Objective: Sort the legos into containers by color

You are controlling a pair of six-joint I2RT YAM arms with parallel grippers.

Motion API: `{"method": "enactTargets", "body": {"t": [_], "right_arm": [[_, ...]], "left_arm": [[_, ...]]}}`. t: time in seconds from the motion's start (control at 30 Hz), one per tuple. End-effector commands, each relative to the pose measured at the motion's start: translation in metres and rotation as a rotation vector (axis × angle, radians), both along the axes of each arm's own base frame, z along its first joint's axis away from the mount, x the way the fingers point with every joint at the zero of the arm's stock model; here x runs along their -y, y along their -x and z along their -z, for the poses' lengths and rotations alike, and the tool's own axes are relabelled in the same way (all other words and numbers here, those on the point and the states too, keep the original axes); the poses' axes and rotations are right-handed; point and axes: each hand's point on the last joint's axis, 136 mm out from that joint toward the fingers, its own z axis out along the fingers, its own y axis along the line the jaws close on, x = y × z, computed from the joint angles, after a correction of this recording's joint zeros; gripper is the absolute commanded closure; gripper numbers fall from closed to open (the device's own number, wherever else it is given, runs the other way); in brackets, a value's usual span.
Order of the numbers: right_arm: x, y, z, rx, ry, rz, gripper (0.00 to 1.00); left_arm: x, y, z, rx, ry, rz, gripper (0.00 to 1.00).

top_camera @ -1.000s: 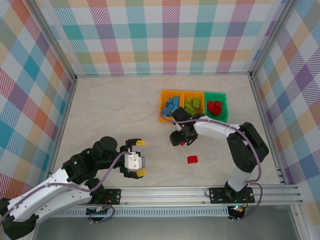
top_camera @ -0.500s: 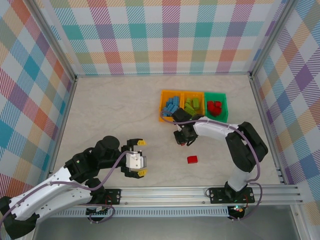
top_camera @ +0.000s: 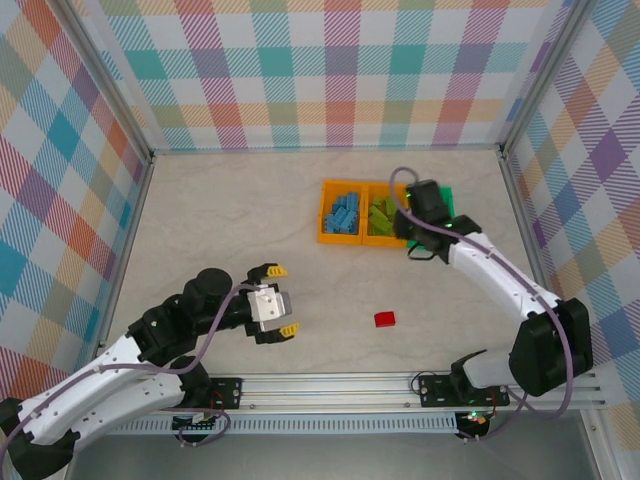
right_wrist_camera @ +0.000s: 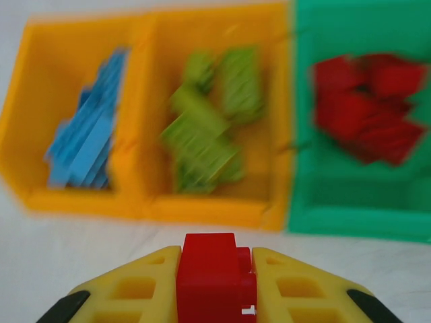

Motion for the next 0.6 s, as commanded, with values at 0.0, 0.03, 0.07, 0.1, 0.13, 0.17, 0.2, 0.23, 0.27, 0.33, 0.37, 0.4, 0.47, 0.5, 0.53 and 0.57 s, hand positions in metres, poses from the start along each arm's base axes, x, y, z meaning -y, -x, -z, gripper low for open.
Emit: {"method": "enactTargets", "body": {"t": [0.0,0.03,0.07,0.1,0.13,0.17,0.2,0.23,0.27,0.33,0.37,0.4,0.47,0.5,0.53,0.57], "right_arm": [[0.044,-0.032,-0.011,0.058,-0.038,0.185,0.76],[0.054,-0.041,-0.006,0.041,-0.041,0.213,0.76],[0.061,-0.048,-0.001,0.028,-0.048,0.236,0.75],[0.066,-0.056,0.004,0.019,-0.061,0.254,0.74],[0.07,-0.063,0.011,0.008,-0.078,0.27,0.74],[0.071,-0.069,0.016,-0.005,-0.092,0.279,0.74],[0.072,-0.076,0.02,-0.014,-0.104,0.287,0.73],[0.074,-0.081,0.025,-0.025,-0.109,0.297,0.71],[0.074,-0.085,0.028,-0.034,-0.111,0.3,0.7],[0.076,-0.093,0.029,-0.047,-0.105,0.305,0.63],[0.076,-0.094,0.027,-0.052,-0.102,0.307,0.57],[0.077,-0.094,0.025,-0.059,-0.1,0.311,0.51],[0.078,-0.091,0.019,-0.06,-0.102,0.313,0.48],[0.077,-0.088,0.016,-0.055,-0.108,0.312,0.47],[0.076,-0.085,0.012,-0.051,-0.119,0.307,0.46],[0.073,-0.08,0.008,-0.048,-0.135,0.296,0.46]], "left_arm": [[-0.001,-0.015,-0.022,-0.03,0.087,-0.105,0.0],[-0.002,-0.017,-0.024,-0.041,0.1,-0.122,0.0],[-0.002,-0.019,-0.026,-0.05,0.109,-0.136,0.0],[-0.002,-0.022,-0.026,-0.063,0.114,-0.155,0.0],[-0.003,-0.024,-0.026,-0.073,0.112,-0.173,0.0],[-0.005,-0.027,-0.025,-0.081,0.105,-0.189,0.0],[-0.006,-0.03,-0.024,-0.09,0.095,-0.211,0.0],[-0.008,-0.033,-0.022,-0.1,0.083,-0.231,0.0],[-0.009,-0.035,-0.021,-0.106,0.072,-0.247,0.0],[-0.012,-0.039,-0.02,-0.117,0.054,-0.279,0.0],[-0.013,-0.041,-0.021,-0.121,0.053,-0.292,0.0],[-0.014,-0.042,-0.021,-0.126,0.051,-0.303,0.0],[-0.014,-0.042,-0.019,-0.129,0.046,-0.303,0.0],[-0.013,-0.042,-0.018,-0.129,0.041,-0.298,0.0],[-0.013,-0.041,-0.017,-0.124,0.033,-0.285,0.0],[-0.012,-0.038,-0.015,-0.116,0.018,-0.265,0.0]]}}
